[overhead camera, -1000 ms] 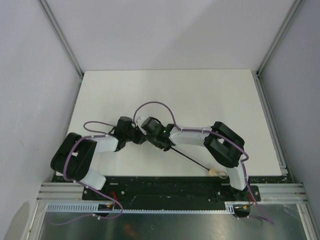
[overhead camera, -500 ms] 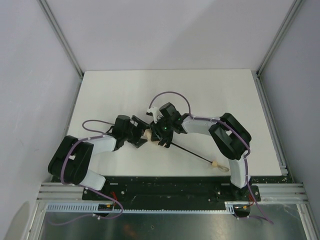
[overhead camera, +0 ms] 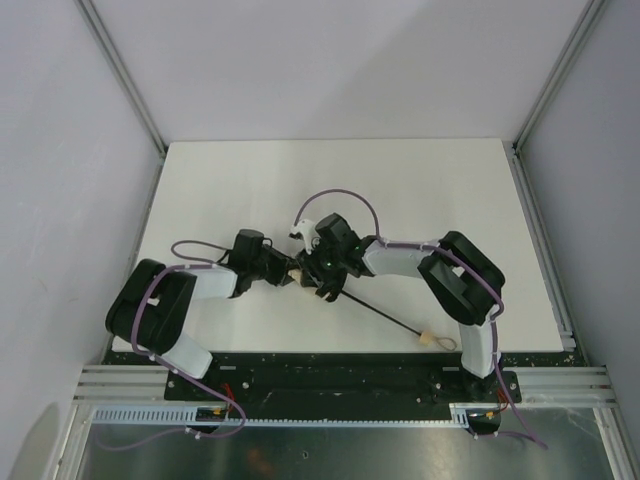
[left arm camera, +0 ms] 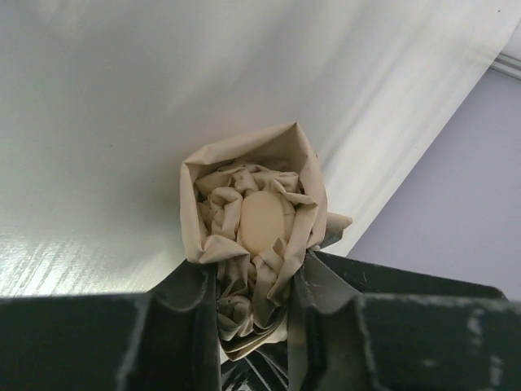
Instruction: Put away the umbrella
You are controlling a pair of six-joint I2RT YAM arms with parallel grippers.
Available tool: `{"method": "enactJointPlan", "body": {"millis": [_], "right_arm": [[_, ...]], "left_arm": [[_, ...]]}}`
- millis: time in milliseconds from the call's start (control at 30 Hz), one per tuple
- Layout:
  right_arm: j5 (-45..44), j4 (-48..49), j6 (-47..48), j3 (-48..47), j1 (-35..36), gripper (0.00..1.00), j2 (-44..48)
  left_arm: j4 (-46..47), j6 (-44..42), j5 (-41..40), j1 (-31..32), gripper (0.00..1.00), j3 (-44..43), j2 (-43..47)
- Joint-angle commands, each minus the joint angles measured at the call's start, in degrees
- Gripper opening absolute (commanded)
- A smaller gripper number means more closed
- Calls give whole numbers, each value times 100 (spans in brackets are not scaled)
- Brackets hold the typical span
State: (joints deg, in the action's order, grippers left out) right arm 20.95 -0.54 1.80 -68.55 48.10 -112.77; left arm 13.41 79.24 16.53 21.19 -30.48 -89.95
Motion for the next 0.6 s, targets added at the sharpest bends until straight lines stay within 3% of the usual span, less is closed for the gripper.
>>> {"method": "enactJointPlan", "body": {"millis": [0,67,233,300,433,567], "right_arm": [[447,338,174,76,494,0,322],[230,202,-83,78,454,3,446],[-77,-772,-1301,78,98,59,1164],[-169,-1135,-1621,85,-1,73,1566],[-327,-1609,-2094,95,-237,95,2542],[-362,-1869,-2649,99,-901,99,3365]], "left_arm": [[-260,-495,-621,63,5,371,-335],[101,-530,-523,15,1,509,-166],[853,-764,-322,-151,0,829,609],[1104,-766,-161,-245,0,916,959],[1455,-765,236,-347,0,884,1429],[1898,-628,657,-372,0,780,1774]]}}
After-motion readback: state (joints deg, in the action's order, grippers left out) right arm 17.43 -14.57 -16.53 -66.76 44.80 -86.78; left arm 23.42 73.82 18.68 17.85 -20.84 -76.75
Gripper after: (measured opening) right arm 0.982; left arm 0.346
